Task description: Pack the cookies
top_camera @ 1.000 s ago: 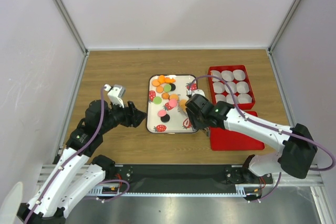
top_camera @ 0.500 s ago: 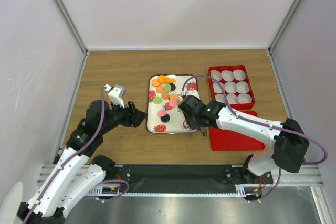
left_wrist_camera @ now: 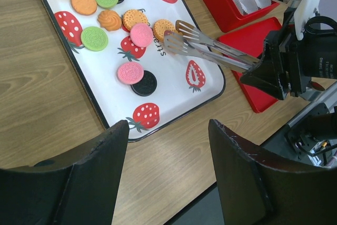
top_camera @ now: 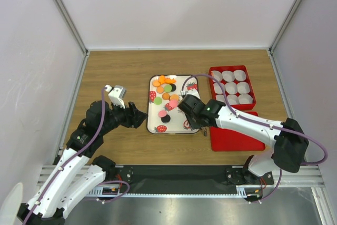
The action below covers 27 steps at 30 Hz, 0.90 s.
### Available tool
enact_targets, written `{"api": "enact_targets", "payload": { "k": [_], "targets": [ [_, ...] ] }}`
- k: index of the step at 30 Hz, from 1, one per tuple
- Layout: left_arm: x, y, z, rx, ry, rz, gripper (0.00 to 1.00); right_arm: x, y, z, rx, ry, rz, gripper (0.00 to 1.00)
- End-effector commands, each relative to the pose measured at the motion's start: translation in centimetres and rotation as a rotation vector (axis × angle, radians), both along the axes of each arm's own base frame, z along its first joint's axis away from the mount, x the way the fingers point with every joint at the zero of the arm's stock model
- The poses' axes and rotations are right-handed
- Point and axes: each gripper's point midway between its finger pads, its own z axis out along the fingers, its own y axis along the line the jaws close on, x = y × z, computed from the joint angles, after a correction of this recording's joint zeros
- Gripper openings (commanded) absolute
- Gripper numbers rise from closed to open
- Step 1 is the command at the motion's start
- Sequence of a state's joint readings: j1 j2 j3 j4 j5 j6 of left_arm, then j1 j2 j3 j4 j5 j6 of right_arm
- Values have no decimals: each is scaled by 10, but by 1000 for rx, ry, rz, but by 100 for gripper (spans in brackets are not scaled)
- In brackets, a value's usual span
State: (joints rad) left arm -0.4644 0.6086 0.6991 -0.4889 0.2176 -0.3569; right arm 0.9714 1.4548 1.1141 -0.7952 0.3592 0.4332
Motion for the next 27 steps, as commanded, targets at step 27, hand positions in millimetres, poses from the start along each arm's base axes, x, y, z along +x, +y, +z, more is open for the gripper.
{"api": "enact_targets", "payload": {
  "k": [27],
  "targets": [
    [2,-6,-4,14,10,-23,68,148,-148,112,232,-241,-455,34]
  ]
}}
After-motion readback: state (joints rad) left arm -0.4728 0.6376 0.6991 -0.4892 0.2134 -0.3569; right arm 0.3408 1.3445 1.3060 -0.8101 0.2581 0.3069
